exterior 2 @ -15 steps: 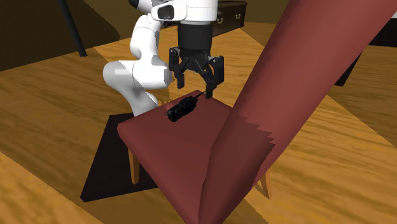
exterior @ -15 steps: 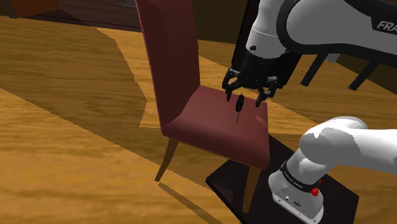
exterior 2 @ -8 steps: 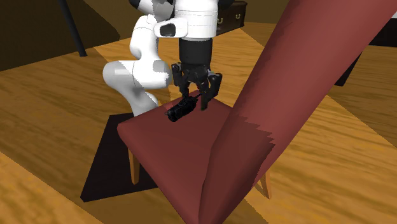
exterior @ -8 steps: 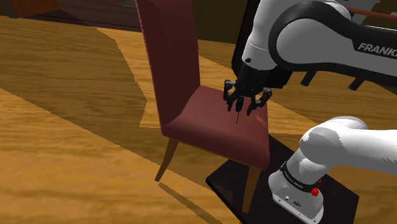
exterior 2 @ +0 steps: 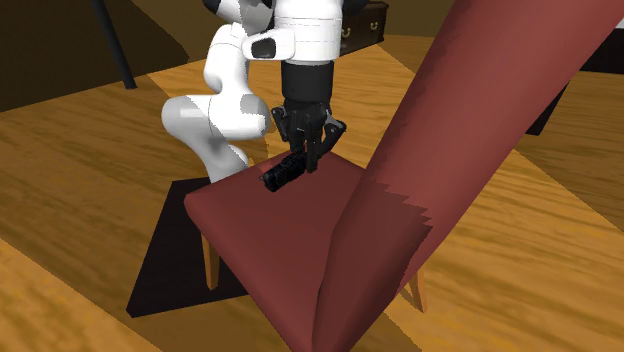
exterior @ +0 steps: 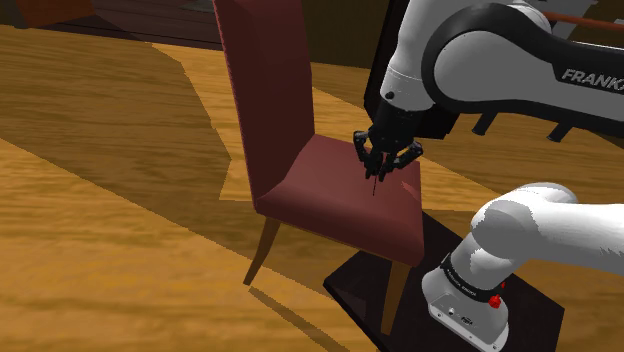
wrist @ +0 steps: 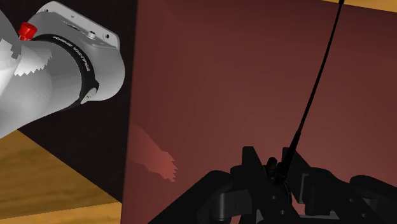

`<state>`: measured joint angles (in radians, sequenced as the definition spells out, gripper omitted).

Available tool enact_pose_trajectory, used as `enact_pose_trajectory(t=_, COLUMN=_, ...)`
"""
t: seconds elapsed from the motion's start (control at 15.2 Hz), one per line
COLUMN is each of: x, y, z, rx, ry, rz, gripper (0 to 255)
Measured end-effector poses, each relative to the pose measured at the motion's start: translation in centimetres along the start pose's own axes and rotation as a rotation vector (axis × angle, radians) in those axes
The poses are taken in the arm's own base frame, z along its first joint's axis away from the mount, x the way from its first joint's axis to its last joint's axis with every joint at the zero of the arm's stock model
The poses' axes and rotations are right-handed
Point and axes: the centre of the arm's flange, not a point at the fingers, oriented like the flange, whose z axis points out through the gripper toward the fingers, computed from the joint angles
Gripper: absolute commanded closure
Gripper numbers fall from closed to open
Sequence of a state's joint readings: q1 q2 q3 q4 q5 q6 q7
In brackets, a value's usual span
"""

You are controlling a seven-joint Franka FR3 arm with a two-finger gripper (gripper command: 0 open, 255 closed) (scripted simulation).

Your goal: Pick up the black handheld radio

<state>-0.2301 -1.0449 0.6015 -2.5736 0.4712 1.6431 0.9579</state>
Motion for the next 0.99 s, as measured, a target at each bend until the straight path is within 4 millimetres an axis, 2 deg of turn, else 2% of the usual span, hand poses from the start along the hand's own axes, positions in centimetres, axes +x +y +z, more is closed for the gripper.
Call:
enact_pose_trajectory(t=0.26, x=0.1, y=-0.1, z=-1.1, rx=0.000, ry=0.000, rz=0.000, gripper=255)
enact_pose_trajectory(t=0.99, x=0.4, y=0.0, z=-6.8, rx=0.000, ry=0.000, rz=0.000, gripper=255)
